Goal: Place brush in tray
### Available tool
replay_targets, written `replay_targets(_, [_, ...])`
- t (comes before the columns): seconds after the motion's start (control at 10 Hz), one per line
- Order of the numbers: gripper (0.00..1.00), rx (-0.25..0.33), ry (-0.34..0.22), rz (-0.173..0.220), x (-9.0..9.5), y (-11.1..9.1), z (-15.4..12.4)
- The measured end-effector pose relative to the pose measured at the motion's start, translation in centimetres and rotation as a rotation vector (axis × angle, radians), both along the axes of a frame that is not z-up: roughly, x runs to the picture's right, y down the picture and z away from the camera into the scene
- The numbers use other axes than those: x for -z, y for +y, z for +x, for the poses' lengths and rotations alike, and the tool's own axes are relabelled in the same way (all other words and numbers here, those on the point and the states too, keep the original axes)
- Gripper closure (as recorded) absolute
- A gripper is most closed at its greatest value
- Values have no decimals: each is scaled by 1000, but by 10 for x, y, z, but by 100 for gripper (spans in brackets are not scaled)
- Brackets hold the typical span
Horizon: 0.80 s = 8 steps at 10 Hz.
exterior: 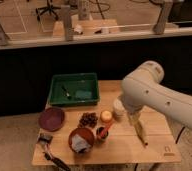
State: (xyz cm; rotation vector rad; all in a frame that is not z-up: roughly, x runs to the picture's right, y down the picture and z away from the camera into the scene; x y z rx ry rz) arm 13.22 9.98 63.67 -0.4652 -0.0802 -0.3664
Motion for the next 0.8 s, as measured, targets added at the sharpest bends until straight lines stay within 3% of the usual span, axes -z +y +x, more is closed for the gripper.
replay_targets(0.2, [20, 121, -81, 14, 17, 11, -52])
replay_targets(0.4, [20, 211, -140, 12, 27, 22, -80])
replay_targets(0.8, [20, 210, -140, 12, 27, 21, -80])
